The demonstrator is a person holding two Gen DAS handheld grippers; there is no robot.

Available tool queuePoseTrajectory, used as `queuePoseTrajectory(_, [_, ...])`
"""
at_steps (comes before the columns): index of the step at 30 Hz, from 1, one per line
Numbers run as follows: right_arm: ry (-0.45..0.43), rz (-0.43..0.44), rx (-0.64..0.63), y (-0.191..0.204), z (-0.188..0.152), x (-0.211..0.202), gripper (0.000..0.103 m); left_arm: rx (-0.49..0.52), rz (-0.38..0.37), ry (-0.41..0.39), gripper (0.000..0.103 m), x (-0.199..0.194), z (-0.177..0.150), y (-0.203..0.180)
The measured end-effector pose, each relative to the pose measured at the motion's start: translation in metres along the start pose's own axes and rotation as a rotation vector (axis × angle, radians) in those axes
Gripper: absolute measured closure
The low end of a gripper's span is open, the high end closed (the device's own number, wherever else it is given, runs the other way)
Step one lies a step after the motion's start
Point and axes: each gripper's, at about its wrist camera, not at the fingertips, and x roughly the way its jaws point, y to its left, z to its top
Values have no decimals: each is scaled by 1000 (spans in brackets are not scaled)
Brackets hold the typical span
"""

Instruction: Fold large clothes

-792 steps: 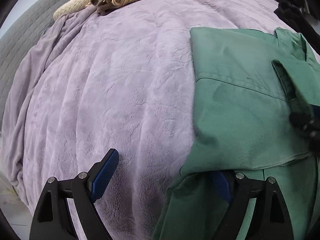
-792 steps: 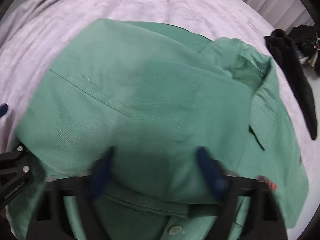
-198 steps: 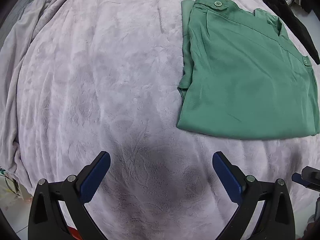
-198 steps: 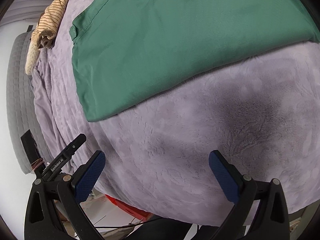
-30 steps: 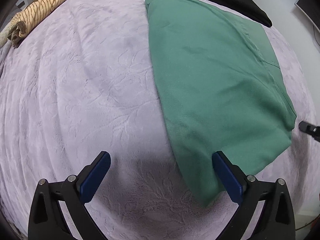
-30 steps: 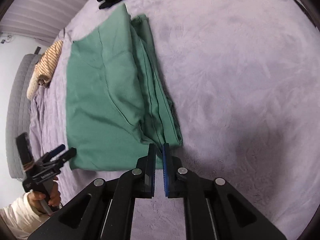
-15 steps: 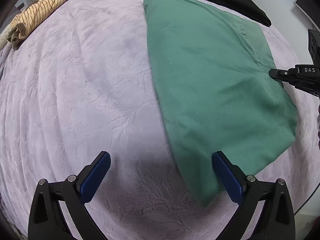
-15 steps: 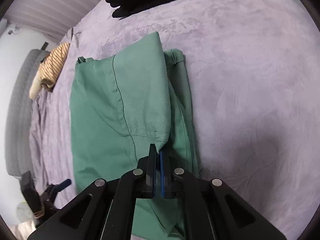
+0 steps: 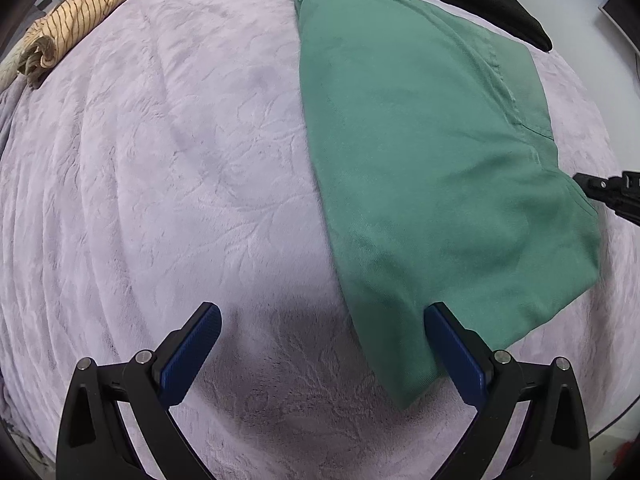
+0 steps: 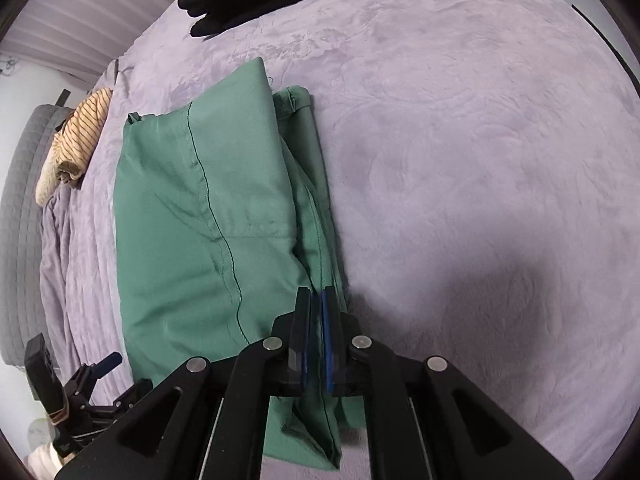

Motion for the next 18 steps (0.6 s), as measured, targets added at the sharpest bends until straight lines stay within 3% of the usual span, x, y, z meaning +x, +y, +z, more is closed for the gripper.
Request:
queuePoseTrajectory(10, [49, 35, 111, -14, -49, -15, 96, 15, 50, 14, 1, -15, 5, -11])
queuePoseTrajectory(18, [68, 47, 137, -13, -62, -16, 96, 10, 76, 16, 1, -25, 4, -16])
